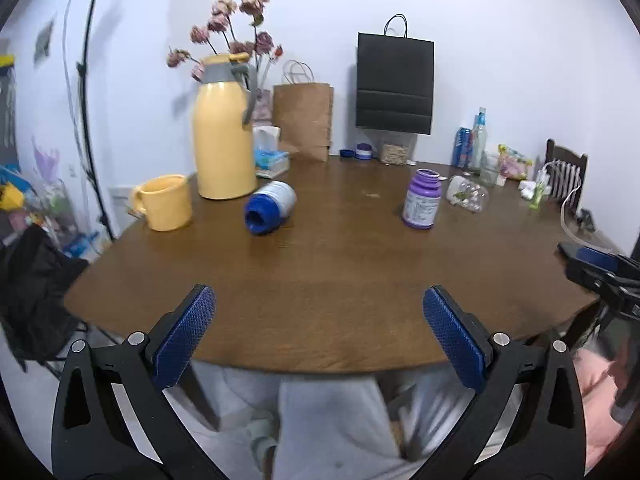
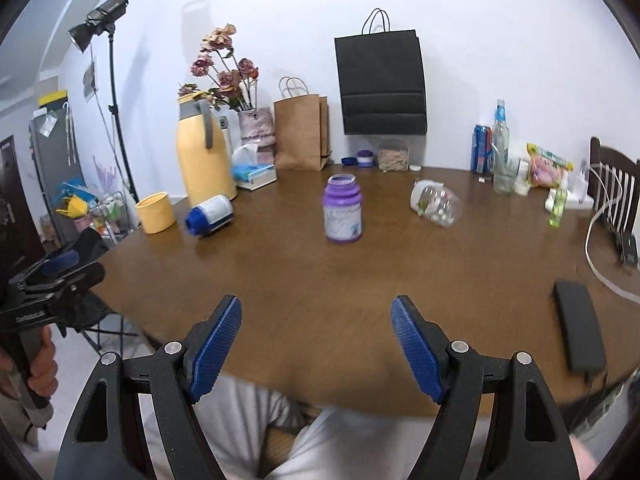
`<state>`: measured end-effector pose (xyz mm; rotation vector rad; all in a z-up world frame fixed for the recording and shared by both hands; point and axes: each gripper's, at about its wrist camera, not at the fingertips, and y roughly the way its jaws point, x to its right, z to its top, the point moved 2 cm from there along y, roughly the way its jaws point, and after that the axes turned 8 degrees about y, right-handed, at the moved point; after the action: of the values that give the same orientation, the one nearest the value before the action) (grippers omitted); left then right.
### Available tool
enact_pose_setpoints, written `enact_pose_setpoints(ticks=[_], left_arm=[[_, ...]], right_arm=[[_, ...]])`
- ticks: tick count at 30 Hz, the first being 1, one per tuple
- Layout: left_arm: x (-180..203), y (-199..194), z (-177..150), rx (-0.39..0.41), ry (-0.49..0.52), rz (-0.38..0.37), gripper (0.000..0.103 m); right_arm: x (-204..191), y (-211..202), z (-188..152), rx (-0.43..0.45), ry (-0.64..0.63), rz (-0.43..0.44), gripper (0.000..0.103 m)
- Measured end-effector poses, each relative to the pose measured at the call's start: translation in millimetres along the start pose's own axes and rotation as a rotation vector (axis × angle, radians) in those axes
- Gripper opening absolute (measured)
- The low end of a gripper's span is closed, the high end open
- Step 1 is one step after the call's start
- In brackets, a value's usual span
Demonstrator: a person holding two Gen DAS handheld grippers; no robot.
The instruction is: Flip cup upright
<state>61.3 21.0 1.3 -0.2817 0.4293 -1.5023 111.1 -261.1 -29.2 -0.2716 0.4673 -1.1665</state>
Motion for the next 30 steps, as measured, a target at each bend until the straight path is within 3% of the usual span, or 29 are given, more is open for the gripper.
enact_pose_setpoints(ticks=[3,6,30], left_arm=[[5,-18,-5,0.047,0.033,0.016,0.103],[10,-26,-14,0.041,0.014,-0.026,0.103],[15,-34,-21,0.045,-0.001,-0.03,0.103]], right_arm=[[-9,-13,-20,0.021,0.022,0.012,0.082],[-14,-13,-31,0.007,0.03,0.012,0.082],[-18,-13,-29,0.015,0.007,-0.001,0.082]])
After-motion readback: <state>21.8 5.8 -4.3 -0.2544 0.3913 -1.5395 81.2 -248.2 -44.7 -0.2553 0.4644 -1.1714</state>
